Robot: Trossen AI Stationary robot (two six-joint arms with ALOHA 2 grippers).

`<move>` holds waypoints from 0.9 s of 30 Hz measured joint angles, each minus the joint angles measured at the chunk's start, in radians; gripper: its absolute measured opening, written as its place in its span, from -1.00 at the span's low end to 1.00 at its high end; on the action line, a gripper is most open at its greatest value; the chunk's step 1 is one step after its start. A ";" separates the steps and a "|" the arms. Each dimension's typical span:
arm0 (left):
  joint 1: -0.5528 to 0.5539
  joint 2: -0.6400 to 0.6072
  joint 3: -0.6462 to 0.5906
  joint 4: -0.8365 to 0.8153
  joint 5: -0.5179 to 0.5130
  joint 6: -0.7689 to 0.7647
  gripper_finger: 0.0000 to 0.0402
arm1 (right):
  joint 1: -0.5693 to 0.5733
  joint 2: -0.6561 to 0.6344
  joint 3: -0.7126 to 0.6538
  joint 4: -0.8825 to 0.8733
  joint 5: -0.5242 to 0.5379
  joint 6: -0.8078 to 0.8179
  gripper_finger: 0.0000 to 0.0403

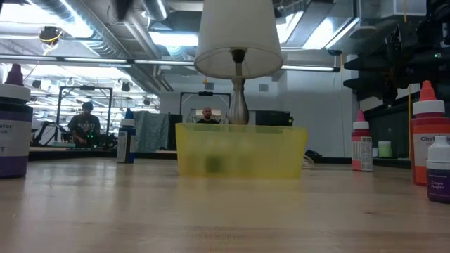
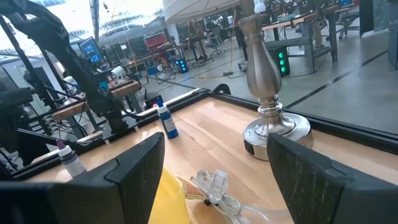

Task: Pick & Place food coloring
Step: Put the left small red food coloring bottle into the yellow bin

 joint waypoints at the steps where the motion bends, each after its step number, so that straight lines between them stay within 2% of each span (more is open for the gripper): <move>1: -0.016 -0.028 -0.040 0.024 0.000 0.001 0.19 | 0.000 0.000 0.000 0.000 0.000 0.000 0.41; 7: -0.121 -0.149 -0.257 0.155 0.001 0.031 0.19 | 0.000 0.000 0.000 0.000 0.000 0.000 0.41; 12: -0.187 -0.196 -0.384 0.251 -0.004 0.053 0.19 | 0.000 0.000 0.000 0.000 0.000 0.000 0.41; 16: -0.205 -0.197 -0.445 0.311 -0.035 0.054 0.19 | 0.000 0.000 0.000 0.000 0.000 0.000 0.41; 27: -0.209 -0.191 -0.591 0.489 -0.042 0.056 0.18 | 0.000 0.000 0.000 0.000 0.000 0.000 0.41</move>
